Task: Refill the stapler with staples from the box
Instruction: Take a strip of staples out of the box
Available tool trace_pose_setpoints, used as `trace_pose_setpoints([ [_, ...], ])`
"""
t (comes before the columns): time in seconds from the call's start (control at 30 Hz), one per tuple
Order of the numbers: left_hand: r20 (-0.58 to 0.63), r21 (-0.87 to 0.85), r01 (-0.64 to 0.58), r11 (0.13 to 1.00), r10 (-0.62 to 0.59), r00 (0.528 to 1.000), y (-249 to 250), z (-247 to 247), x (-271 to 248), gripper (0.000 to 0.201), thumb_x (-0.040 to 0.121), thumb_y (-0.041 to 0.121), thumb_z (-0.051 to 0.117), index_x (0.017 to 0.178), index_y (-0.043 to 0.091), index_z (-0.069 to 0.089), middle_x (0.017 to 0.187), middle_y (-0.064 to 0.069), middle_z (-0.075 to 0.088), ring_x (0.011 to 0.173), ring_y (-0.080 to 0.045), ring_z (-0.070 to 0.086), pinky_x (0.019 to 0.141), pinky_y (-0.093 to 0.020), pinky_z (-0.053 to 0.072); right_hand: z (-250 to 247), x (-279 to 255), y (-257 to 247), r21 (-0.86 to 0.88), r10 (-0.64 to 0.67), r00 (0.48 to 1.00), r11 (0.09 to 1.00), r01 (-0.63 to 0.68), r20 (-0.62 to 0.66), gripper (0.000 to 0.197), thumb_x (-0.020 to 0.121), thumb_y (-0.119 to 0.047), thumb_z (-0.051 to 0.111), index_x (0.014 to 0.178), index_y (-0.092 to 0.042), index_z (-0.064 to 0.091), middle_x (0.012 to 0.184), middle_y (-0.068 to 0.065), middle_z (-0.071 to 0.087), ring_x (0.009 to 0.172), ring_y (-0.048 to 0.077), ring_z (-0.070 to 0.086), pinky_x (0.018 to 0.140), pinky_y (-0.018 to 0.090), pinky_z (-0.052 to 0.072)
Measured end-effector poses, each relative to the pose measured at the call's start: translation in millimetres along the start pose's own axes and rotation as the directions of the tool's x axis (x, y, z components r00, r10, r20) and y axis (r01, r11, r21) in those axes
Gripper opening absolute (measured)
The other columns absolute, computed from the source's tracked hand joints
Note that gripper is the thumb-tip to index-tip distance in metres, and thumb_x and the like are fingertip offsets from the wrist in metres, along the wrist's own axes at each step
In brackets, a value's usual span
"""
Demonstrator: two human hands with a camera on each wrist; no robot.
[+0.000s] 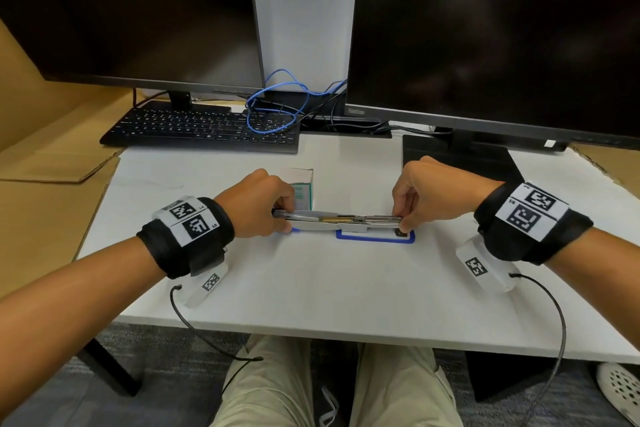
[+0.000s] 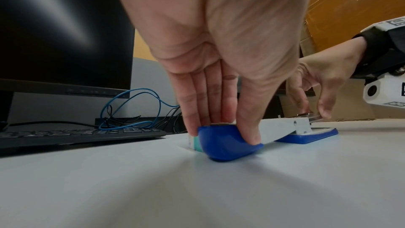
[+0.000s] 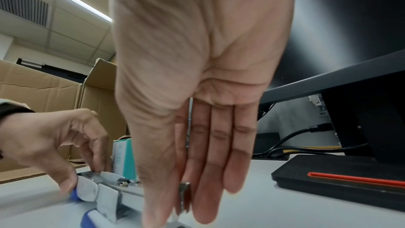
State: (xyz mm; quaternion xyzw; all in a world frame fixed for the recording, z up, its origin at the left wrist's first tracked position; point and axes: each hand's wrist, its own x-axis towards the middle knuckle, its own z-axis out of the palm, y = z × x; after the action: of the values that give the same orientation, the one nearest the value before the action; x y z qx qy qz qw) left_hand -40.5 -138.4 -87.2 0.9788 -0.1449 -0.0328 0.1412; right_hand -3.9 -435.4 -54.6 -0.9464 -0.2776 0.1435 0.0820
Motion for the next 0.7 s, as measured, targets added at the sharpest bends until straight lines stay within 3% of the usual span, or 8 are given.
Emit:
trace_pose_setpoints([
  [0.17,-0.04,-0.012,-0.056,0.998,0.055,0.998,-3,-4,-1,0.021,0.075,0.039,0.077,0.085,0.022,0.073,0.088,0.003,0.075,0.082,-0.014,0.065,0.076,-0.037,0.058,1,1,1,0.019,-0.001,1.0,1.0,0.001,-0.002,0.025,0.074,-0.027,0.084,0.096,-0.016,0.078,0.086,-0.003,0.077,0.077,0.009,0.073,0.082,0.03,0.062],
  [0.3,-0.231,-0.016,-0.124,0.992,0.117,0.966,0,-20,1,0.016,0.08,0.032,0.073,0.075,0.017,0.072,0.072,0.003,0.074,0.06,-0.005,0.062,0.066,-0.034,0.058,-7,5,-5,0.013,-0.011,1.0,1.0,0.012,-0.025,0.039,0.071,-0.037,0.085,0.103,-0.017,0.077,0.091,-0.004,0.076,0.08,0.009,0.072,0.081,0.027,0.061],
  [0.4,-0.33,0.037,-0.09,0.995,0.097,0.939,0,-29,7,0.015,0.079,0.033,0.074,0.08,0.019,0.069,0.076,0.004,0.071,0.06,-0.007,0.059,0.065,-0.035,0.057,-15,11,-13,0.031,-0.042,0.997,0.999,0.045,-0.066,0.04,0.072,-0.043,0.082,0.103,-0.019,0.076,0.092,-0.005,0.076,0.082,0.009,0.072,0.081,0.028,0.062],
  [0.5,-0.252,0.063,-0.028,0.998,0.043,0.967,2,-31,13,0.042,0.077,0.036,0.077,0.114,0.019,0.065,0.11,0.0,0.068,0.087,-0.016,0.064,0.075,-0.035,0.056,-20,20,-24,0.019,-0.077,0.994,0.997,0.078,-0.08,0.039,0.075,-0.046,0.079,0.102,-0.019,0.076,0.093,-0.006,0.076,0.082,0.009,0.073,0.079,0.027,0.061],
  [0.57,-0.147,0.049,-0.02,0.999,0.028,0.989,6,-32,18,0.055,0.08,0.029,0.076,0.13,0.015,0.059,0.126,-0.006,0.065,0.101,-0.021,0.065,0.084,-0.036,0.056,-25,25,-31,0.014,-0.099,0.99,0.995,0.101,-0.105,0.036,0.078,-0.045,0.077,0.102,-0.019,0.076,0.093,-0.007,0.076,0.081,0.007,0.072,0.071,0.017,0.058],
  [0.63,-0.097,0.049,-0.026,0.998,0.031,0.995,8,-34,24,0.048,0.082,0.024,0.075,0.127,0.01,0.064,0.123,-0.01,0.069,0.104,-0.025,0.065,0.084,-0.034,0.056,-29,31,-39,0.023,-0.125,0.981,0.991,0.13,-0.151,0.032,0.08,-0.043,0.076,0.099,-0.017,0.077,0.091,-0.006,0.076,0.079,0.006,0.072,0.066,0.012,0.054],
  [0.7,-0.084,0.034,-0.021,0.999,0.024,0.996,10,-38,30,0.042,0.079,0.025,0.079,0.116,0.007,0.07,0.112,-0.011,0.073,0.098,-0.024,0.067,0.072,-0.024,0.053,-31,38,-46,0.035,-0.151,0.97,0.986,0.16,-0.192,0.029,0.081,-0.04,0.076,0.096,-0.016,0.077,0.088,-0.005,0.077,0.078,0.007,0.072,0.07,0.016,0.056],
])
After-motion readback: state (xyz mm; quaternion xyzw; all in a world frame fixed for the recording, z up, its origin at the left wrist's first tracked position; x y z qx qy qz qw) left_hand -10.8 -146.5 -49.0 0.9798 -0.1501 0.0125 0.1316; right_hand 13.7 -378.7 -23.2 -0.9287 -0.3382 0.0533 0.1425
